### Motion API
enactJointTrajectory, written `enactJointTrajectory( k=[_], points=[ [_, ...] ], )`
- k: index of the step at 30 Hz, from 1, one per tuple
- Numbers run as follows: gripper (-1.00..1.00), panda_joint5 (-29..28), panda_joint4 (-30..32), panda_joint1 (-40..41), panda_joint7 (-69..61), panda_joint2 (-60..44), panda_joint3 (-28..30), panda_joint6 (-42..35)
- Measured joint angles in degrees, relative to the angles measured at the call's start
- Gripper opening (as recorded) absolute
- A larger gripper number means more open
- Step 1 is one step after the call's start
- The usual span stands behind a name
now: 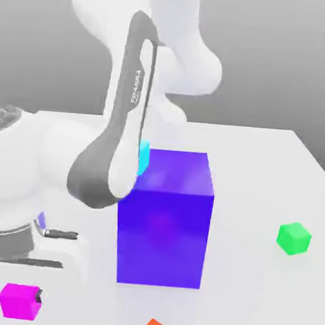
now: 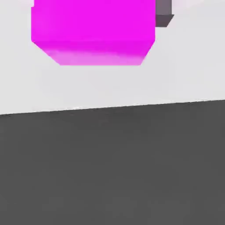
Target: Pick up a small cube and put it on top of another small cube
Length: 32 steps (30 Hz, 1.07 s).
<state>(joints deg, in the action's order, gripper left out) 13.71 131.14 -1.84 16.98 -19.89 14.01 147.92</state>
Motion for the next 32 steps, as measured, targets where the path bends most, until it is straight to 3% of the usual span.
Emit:
enactJointTrajectory(
  k=[11,16,20,25,26,32],
  points=[
    [-1.00,-7.2,13.9,-18.0,0.8,12.5,-14.8,2.4],
    [-1.00,-9.8,21.3,-33.6,0.2,19.8,-23.6,3.6],
    [-1.00,-11.4,26.0,-40.5,-0.3,23.5,-26.2,5.5],
    [-1.00,-17.1,26.2,-40.9,3.6,14.7,-25.0,14.4],
    [1.00,-18.3,26.2,-41.4,4.5,13.0,-24.3,16.1],
    [1.00,-18.9,26.1,-41.6,4.9,12.1,-23.9,16.9]
  ],
)
